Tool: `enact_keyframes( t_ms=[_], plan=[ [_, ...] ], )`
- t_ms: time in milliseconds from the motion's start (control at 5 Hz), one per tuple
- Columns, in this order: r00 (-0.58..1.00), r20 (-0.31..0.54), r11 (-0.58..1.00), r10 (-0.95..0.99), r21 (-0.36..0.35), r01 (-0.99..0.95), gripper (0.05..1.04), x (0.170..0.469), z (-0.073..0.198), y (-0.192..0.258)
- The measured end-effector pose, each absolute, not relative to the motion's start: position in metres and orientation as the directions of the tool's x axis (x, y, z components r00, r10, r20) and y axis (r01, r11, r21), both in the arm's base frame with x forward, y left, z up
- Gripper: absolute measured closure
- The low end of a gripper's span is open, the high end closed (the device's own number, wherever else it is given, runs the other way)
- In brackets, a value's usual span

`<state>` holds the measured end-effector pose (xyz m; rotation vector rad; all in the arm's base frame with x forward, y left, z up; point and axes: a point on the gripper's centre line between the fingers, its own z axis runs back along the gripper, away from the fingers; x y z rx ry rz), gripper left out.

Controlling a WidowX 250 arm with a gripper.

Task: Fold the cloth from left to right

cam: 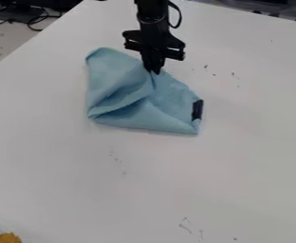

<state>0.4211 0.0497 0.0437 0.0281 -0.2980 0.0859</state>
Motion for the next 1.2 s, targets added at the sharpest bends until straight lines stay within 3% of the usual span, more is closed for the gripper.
enact_keyframes(
  t_ms=[200, 400, 600, 800, 1200],
  plan=[
    [0.950, 0.295, 0.995, 0.103, -0.014, -0.103, 0.845, 0.425, 0.043, 0.047],
    [0.952, 0.291, 0.995, 0.100, -0.013, -0.100, 0.556, 0.427, 0.047, 0.046],
    [0.958, 0.272, 0.995, 0.086, 0.021, -0.095, 0.256, 0.428, 0.056, 0.051],
    [0.969, 0.242, 0.995, 0.051, 0.068, -0.069, 0.077, 0.427, 0.062, 0.046],
    [0.979, 0.201, 0.993, 0.035, 0.106, -0.057, 0.083, 0.426, 0.072, 0.041]
  ],
)
